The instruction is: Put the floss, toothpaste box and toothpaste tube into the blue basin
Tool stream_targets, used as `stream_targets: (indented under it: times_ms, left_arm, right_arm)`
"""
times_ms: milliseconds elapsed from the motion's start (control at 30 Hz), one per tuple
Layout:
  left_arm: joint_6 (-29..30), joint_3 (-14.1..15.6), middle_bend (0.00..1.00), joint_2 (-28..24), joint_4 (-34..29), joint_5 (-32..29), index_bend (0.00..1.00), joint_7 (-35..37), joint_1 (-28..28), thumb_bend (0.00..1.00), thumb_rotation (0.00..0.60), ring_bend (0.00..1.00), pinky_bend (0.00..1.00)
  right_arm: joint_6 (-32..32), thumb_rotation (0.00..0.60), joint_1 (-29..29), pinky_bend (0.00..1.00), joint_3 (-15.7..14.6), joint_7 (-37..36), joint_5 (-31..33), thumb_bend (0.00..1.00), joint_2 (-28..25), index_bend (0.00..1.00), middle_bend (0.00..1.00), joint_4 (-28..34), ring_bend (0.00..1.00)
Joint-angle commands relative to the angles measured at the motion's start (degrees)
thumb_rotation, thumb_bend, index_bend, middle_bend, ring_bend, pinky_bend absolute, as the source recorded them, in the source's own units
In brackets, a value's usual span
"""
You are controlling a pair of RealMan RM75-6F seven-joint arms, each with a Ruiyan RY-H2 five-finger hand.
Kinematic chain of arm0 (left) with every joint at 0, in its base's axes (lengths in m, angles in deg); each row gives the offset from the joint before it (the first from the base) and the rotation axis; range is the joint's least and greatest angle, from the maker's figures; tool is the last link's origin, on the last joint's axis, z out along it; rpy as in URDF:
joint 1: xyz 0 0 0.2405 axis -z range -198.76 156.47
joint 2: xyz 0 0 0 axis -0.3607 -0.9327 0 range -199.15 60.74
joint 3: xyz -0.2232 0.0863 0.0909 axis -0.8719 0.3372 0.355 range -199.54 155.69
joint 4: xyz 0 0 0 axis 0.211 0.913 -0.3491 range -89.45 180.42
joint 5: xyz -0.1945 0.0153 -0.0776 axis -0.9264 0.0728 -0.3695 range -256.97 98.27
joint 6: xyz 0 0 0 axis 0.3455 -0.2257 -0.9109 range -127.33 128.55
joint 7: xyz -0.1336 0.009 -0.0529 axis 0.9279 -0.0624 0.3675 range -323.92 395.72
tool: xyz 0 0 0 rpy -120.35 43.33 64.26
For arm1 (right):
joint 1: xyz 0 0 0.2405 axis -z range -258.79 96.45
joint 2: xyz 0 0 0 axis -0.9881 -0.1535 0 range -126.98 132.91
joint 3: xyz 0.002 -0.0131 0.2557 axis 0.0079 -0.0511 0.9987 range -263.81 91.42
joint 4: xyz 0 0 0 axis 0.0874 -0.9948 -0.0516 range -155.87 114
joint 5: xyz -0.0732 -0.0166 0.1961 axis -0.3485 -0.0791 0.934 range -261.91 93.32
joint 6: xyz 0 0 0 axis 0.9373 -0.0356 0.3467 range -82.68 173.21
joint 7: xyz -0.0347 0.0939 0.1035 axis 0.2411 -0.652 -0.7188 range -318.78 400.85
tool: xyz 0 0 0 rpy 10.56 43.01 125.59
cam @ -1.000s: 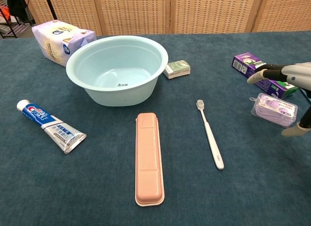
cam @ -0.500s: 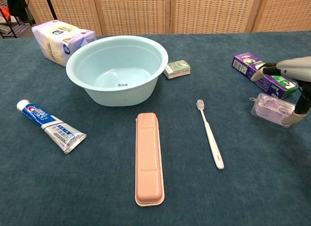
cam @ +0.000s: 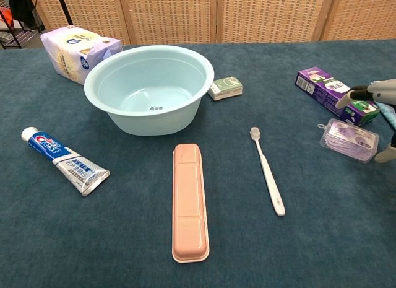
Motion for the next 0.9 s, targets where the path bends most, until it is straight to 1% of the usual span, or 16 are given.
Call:
stream_targets:
  times_ms: [33,367,500,733,800,900]
  left_arm:
    - [0.05,0.05,0.0,0.03,-0.05,0.11,0.0,-0.07,-0.02,0.2,0.6,0.0,0.0]
    - [-0.04,0.21,0.0,0.28,0.08,0.37,0.0,-0.15,0.02,0.2,0.6,0.0,0.0]
    - [-0.2,0.29,0.0,0.42,0.16,0.42,0.0,-0.16,0.07,0.2,0.6,0.0,0.0]
    - [-0.48,0.34,0.0,0.59,0.31,0.26,0.0,-0.24,0.17,0.2,0.6,0.0,0.0]
    - [-0.45,0.32,0.0,0.59,0.3,0.27,0.0,-0.2,0.17,0.2,0.6,0.0,0.0]
    - [-0.37,0.29,0.0,0.53,0.28,0.28,0.0,-0.02,0.17,0.2,0.6,0.0,0.0]
  right_arm:
    - [0.27,0.6,-0.19,0.0,-0.69,-1.16,-0.31,0.13,0.35,0.11,0.0,-1.0,0.0]
    - [0.9,0.6,-1.11,0.0,-2.28,-2.88,0.26,0.13,1.56,0.12,0.0,-3.54,0.0]
    - [1.28,0.6,-1.51,0.0,-2.88,-3.93,0.17,0.13,3.05,0.13,0.0,-5.82,0.0]
    - [1.42,0.6,-1.91,0.0,-3.55,-4.8,0.12,0.13,4.18,0.14,0.0,-7.3,0.0]
    - [1.37,0.6,-1.99,0.01,-3.72,-4.91,0.2,0.13,4.41,0.14,0.01,-7.62,0.0]
    - [0.97,0.6,-2.07,0.06,-4.06,-4.92,0.2,0.14,4.77,0.17,0.03,-7.97,0.0]
